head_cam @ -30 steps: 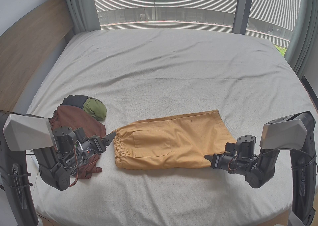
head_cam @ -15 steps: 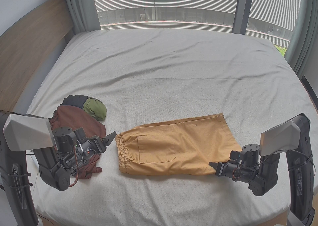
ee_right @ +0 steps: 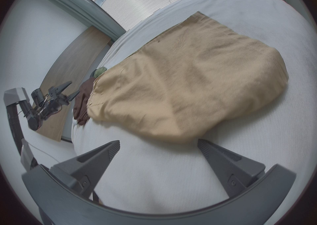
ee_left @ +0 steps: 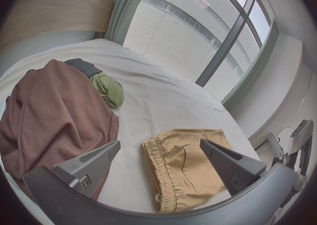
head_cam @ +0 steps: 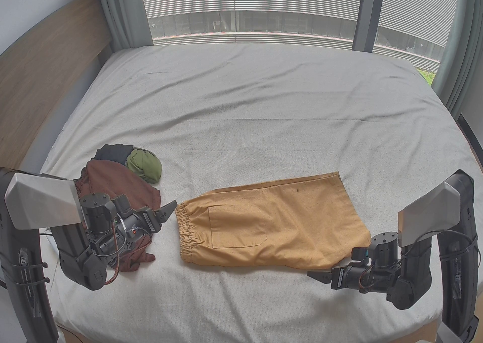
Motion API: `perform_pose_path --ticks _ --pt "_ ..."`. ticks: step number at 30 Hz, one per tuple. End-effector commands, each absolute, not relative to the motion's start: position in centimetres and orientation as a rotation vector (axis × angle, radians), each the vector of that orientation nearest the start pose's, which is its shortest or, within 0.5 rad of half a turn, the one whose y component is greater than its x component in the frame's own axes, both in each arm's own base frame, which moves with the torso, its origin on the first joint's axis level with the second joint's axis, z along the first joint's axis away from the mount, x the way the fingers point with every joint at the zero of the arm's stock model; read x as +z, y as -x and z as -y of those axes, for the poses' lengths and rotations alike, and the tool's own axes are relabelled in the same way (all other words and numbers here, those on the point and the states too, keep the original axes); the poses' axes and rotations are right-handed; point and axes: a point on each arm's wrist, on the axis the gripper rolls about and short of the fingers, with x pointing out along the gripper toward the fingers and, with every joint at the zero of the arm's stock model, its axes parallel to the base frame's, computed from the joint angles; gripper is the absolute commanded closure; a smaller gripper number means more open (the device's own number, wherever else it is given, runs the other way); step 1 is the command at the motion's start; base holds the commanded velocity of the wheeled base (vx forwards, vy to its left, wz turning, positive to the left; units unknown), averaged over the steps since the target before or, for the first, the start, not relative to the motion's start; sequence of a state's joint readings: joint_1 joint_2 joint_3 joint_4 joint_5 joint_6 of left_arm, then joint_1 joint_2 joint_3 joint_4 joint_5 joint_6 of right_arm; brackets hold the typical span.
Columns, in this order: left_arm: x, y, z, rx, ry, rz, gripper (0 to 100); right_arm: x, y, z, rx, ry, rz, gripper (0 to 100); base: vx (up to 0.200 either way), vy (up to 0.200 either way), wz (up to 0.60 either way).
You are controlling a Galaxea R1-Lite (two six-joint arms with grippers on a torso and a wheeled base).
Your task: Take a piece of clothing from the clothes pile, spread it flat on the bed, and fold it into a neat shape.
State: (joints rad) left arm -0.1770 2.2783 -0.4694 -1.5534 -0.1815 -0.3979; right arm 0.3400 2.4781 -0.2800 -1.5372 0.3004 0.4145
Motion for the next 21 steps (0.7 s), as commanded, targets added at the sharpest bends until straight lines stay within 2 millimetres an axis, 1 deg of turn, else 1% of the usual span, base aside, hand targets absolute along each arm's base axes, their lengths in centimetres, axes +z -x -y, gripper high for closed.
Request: perform_pose_path --ticks 1,3,4,5,6,7,8,9,11,12,14,15,17,21 --pt "1.3 -31.7 6.1 -0.31 0.394 -0.34 0 -4.5 -23.8 -10.4 0.529 -0.361 -0.803 0 0.0 0.0 0.0" --pt "1.2 -31.3 6.1 -0.331 0.398 -0.359 0 -3.7 -22.9 -11.0 0.56 -0.352 -0.805 0 0.0 0.0 0.0" --pt "1.2 -31.3 6.1 -0.331 0.398 -0.359 0 -3.7 -22.9 -11.0 0.56 -0.352 -0.805 0 0.0 0.0 0.0" --pt "1.0 -31.2 6.2 -0.334 0.415 -0.371 0 -3.1 -22.8 -11.3 0.579 -0.351 -0.784 0 0.0 0.0 0.0" --pt "1.0 -31.2 6.2 -0.333 0.418 -0.372 0 -2.9 -22.8 -11.3 0.583 -0.35 -0.78 0 0.0 0.0 0.0" --pt "0.9 -31.1 6.4 -0.336 0.436 -0.382 0 -2.0 -22.9 -11.7 0.605 -0.352 -0.742 0 0.0 0.0 0.0" --pt "0.9 -31.1 6.4 -0.337 0.439 -0.384 0 -1.7 -23.0 -11.8 0.61 -0.355 -0.73 0 0.0 0.0 0.0" --pt "0.7 -31.1 6.4 -0.334 0.446 -0.39 0 -1.0 -23.2 -11.9 0.625 -0.36 -0.695 0 0.0 0.0 0.0" --pt "0.7 -31.1 6.4 -0.333 0.449 -0.392 0 -0.7 -23.4 -12.0 0.632 -0.362 -0.681 0 0.0 0.0 0.0" --pt "0.3 -30.9 6.5 -0.329 0.465 -0.411 0 0.1 -24.0 -12.2 0.647 -0.37 -0.635 0 0.0 0.0 0.0" --pt "0.3 -30.9 6.5 -0.329 0.465 -0.411 0 0.1 -24.0 -12.2 0.647 -0.37 -0.635 0 0.0 0.0 0.0" --pt "0.3 -30.9 6.7 -0.329 0.5 -0.421 0 0.8 -25.4 -12.5 0.653 -0.38 -0.57 0 0.0 0.0 0.0" --pt "0.3 -30.9 6.7 -0.336 0.504 -0.424 0 1.1 -26.0 -12.7 0.659 -0.395 -0.544 0 0.0 0.0 0.0" --pt "0.2 -30.8 6.8 -0.346 0.508 -0.432 0 1.3 -26.3 -13.2 0.689 -0.425 -0.545 0 0.0 0.0 0.0"
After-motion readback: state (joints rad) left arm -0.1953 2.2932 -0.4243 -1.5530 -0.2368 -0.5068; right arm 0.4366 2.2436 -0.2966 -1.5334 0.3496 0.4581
